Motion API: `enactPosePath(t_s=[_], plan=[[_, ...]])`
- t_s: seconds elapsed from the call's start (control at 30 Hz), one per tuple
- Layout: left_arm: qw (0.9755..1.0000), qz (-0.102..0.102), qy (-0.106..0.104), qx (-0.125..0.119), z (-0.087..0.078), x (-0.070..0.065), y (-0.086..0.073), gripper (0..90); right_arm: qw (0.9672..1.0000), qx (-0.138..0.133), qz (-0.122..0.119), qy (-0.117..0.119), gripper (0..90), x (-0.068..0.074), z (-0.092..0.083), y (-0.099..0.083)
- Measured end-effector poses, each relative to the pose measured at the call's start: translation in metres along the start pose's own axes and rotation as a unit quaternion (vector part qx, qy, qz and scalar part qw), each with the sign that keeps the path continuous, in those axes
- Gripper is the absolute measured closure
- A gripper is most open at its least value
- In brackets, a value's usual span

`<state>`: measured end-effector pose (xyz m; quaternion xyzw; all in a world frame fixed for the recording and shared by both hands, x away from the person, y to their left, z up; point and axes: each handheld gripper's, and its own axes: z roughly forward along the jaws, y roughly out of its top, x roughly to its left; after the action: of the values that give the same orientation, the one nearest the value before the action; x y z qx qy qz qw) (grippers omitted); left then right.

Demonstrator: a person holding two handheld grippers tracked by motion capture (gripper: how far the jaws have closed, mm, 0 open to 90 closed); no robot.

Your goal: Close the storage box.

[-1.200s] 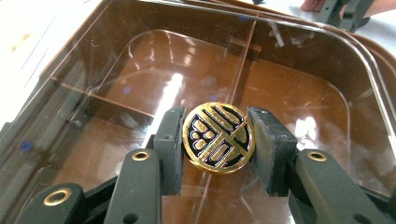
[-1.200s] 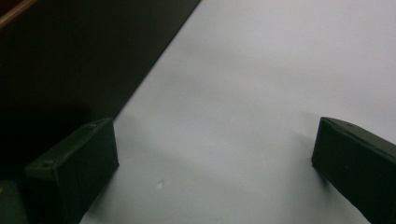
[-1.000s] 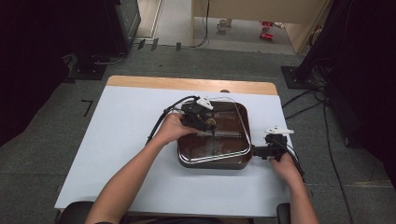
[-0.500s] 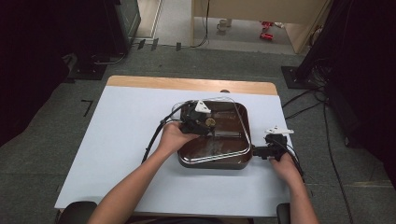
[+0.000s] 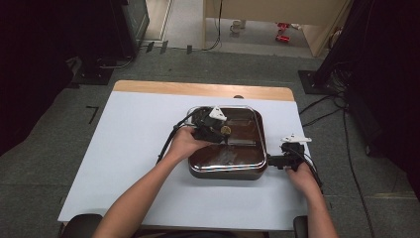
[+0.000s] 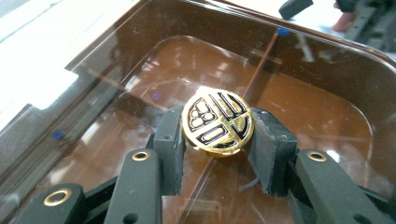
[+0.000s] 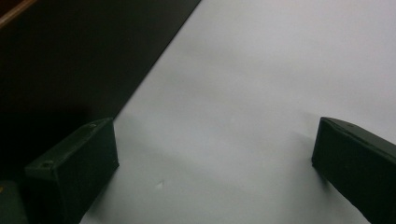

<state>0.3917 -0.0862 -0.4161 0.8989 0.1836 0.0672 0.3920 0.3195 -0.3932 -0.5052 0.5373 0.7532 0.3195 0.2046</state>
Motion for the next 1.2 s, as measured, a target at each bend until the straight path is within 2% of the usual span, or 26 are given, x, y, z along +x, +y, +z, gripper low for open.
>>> enactPosePath(t_s=[0.1,0.27,0.4,0.67,0.83,0.9,1.0,1.2], plan=[[0.9999,0.003,-0.012,0.005,0.0047,0.0002,0.0011,59.4,1.0,0.0,0.0,0.001,0.0,0.0001,0.0,0.0],[0.9996,0.006,-0.027,-0.004,0.0085,-0.0015,0.0018,59.4,1.0,0.0,0.0,0.0,0.0,0.0001,-0.0001,0.0],[0.9989,0.01,-0.045,0.004,0.0077,0.001,-0.0011,59.4,1.0,0.0,0.0,0.0,0.0,0.0001,-0.0001,0.0],[0.9989,0.029,-0.038,0.002,0.0087,0.0006,-0.0013,59.1,1.0,0.0,0.001,0.0,0.0,0.0002,-0.0001,0.0],[0.9986,0.048,-0.021,0.011,0.0061,-0.0061,0.0009,59.2,1.0,0.0,0.001,0.0,0.0,0.0001,-0.0001,0.0],[0.9987,0.048,-0.014,0.012,0.0072,-0.0059,0.0015,59.2,1.0,0.0,0.001,0.0,0.0,0.0001,-0.0001,0.0],[0.9987,0.043,-0.026,0.005,0.0084,-0.0023,0.0001,59.1,1.0,0.0,0.0,0.0,0.0,0.0001,0.0,0.0],[0.9986,0.045,-0.027,0.001,0.0083,-0.0019,-0.0009,58.8,1.0,0.0,0.001,0.0,0.0,0.0002,0.0,0.0]])
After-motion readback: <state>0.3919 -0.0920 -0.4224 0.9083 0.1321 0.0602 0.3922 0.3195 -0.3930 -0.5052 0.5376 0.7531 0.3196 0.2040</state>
